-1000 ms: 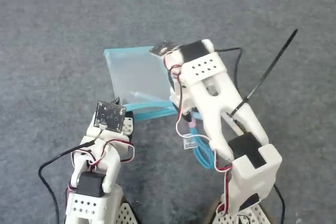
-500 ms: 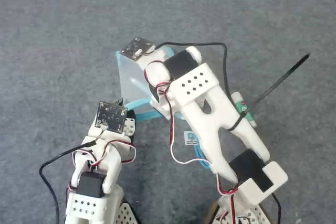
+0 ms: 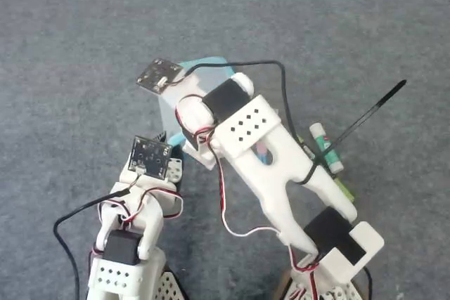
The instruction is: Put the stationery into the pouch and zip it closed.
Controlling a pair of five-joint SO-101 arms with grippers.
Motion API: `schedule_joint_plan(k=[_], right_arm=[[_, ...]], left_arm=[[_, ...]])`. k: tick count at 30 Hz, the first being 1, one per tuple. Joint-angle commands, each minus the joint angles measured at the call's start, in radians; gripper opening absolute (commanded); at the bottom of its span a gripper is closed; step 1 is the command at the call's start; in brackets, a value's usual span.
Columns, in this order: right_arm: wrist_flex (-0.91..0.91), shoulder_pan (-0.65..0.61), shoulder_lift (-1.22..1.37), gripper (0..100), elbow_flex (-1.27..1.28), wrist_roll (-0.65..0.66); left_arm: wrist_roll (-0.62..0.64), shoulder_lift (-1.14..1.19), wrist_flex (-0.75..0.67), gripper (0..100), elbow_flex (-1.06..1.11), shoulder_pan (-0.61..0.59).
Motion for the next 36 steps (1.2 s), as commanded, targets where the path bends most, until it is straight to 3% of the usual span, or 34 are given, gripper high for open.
schedule_joint_plan(k=[1, 8, 12, 16, 22, 27, 30, 36], right_arm=[[-0.024, 0.005, -0.122, 28.9, -0.078, 0.023], [0.044, 0.051, -0.38, 28.8, -0.075, 0.063], [0.107, 0.088, -0.489, 28.8, -0.054, 0.109], [0.105, 0.209, -0.558, 24.7, 0.157, 0.169], [-0.087, 0.524, -0.572, 21.3, 0.652, 0.342], [-0.295, 0.739, -0.561, 21.3, 0.848, 0.54], [-0.364, 0.776, -0.561, 21.3, 0.908, 0.608], [-0.479, 0.811, -0.51, 21.3, 0.927, 0.615]], left_arm=[[-0.011, -0.009, 0.006, 1, -0.013, 0.038], [-0.011, -0.009, 0.0, 1, -0.012, 0.034], [-0.003, -0.009, -0.055, 1, -0.008, -0.061], [-0.002, -0.009, -0.066, 1, -0.007, -0.152], [-0.002, -0.009, -0.064, 1, -0.007, -0.167], [-0.002, -0.005, -0.063, 1, -0.007, -0.167], [-0.002, -0.005, -0.055, 1, -0.007, -0.167], [-0.002, -0.008, -0.041, 1, -0.007, -0.167]])
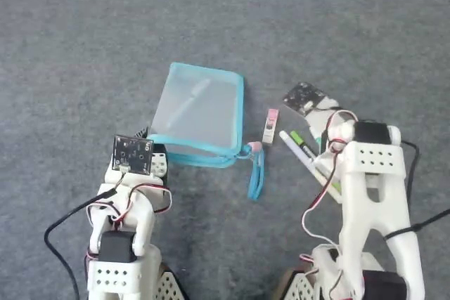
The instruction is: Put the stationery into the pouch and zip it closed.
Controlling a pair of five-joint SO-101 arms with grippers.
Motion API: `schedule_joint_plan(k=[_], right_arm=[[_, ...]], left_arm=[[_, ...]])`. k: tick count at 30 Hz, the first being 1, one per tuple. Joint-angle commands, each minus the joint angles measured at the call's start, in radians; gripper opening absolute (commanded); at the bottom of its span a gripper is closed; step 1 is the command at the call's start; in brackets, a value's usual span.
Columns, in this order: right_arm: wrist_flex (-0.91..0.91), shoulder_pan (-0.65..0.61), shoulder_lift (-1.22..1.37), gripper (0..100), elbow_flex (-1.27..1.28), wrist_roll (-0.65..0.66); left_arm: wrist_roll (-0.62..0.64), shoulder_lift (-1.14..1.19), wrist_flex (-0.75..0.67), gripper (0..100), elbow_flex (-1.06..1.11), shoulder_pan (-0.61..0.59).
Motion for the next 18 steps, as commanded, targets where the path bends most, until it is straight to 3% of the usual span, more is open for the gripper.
schedule_joint_plan(k=[1, 18], right_arm=[[-0.067, 0.012, 0.054, 21.3, -0.009, 0.018], [-0.142, 0.05, 0.545, 21.0, -0.245, 0.014]], left_arm=[[0.006, -0.008, -0.009, 1, -0.007, -0.009], [0.005, -0.008, -0.014, 1, -0.007, -0.009]])
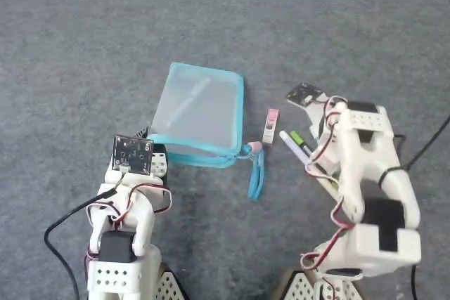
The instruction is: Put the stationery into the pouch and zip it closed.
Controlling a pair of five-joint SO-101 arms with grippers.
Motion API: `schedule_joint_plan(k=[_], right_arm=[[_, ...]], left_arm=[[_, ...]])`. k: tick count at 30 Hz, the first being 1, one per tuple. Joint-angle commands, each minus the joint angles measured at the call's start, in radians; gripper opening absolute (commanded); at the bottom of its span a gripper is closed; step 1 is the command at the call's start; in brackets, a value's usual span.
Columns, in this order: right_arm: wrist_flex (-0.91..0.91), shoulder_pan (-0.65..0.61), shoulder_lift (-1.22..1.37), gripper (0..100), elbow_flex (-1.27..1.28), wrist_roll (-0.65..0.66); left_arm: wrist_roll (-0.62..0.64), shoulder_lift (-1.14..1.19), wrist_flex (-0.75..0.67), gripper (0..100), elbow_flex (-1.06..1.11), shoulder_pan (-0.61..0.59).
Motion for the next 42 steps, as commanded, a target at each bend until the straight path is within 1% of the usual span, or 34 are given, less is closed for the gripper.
schedule_joint_plan(k=[1, 5, 8, 14, 16, 20, 23, 27, 30, 34, 38, 42], right_arm=[[-0.021, 0.033, 0.03, 21.0, -0.08, 0.012], [-0.064, 0.09, 0.084, 20.9, -0.081, 0.014], [-0.068, 0.108, 0.113, 20.7, -0.081, 0.017], [-0.064, 0.11, 0.12, 6.0, -0.081, 0.012], [-0.058, 0.111, 0.12, 4.1, -0.083, 0.012], [-0.013, 0.134, 0.099, 3.6, -0.103, -0.017], [0.039, 0.147, 0.016, 0.2, -0.106, -0.025], [0.168, 0.137, -0.162, 0.7, -0.103, -0.025], [0.266, 0.119, -0.321, 0.7, -0.101, -0.025], [0.392, 0.062, -0.51, 0.7, -0.101, -0.028], [0.404, 0.01, -0.601, 0.7, -0.089, -0.133], [0.418, -0.018, -0.605, 0.7, -0.086, -0.181]], left_arm=[[0.005, -0.008, -0.014, 1, -0.007, -0.009], [0.005, -0.008, -0.012, 1, -0.007, -0.009], [0.005, -0.008, -0.012, 1, -0.007, -0.009], [0.005, -0.008, -0.011, 1, -0.007, -0.009], [0.005, -0.006, -0.011, 1, -0.007, -0.009], [0.005, -0.005, -0.011, 1, -0.007, -0.009], [0.005, -0.005, -0.011, 1, -0.007, -0.009], [0.005, -0.005, -0.011, 1, -0.007, -0.009], [0.005, -0.005, -0.011, 1, -0.007, -0.009], [0.005, -0.005, -0.011, 1, -0.007, -0.009], [0.005, -0.005, -0.011, 1, -0.007, -0.009], [0.005, -0.005, -0.009, 1, -0.007, -0.015]])
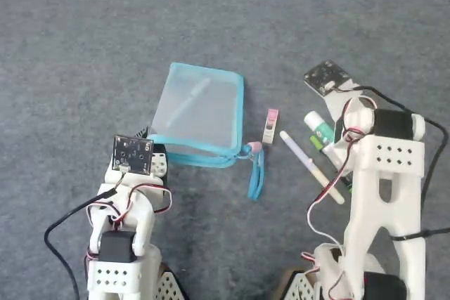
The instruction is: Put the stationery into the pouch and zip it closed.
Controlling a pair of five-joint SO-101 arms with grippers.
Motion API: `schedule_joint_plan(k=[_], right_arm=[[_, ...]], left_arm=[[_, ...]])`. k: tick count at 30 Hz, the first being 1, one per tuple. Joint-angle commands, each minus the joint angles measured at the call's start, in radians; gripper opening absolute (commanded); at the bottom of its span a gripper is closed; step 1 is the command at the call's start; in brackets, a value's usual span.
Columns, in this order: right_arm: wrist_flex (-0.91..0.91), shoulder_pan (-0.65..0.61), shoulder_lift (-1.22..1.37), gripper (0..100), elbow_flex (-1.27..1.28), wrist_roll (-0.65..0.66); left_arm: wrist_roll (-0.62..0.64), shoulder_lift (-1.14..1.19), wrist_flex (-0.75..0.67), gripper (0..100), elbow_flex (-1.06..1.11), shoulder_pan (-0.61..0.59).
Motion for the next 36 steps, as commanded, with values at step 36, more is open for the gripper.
schedule_joint_plan(k=[36], right_arm=[[0.124, -0.788, -0.257, 0.7, 0.1, -0.322]], left_arm=[[0.005, -0.005, -0.009, 1, -0.007, -0.009]])
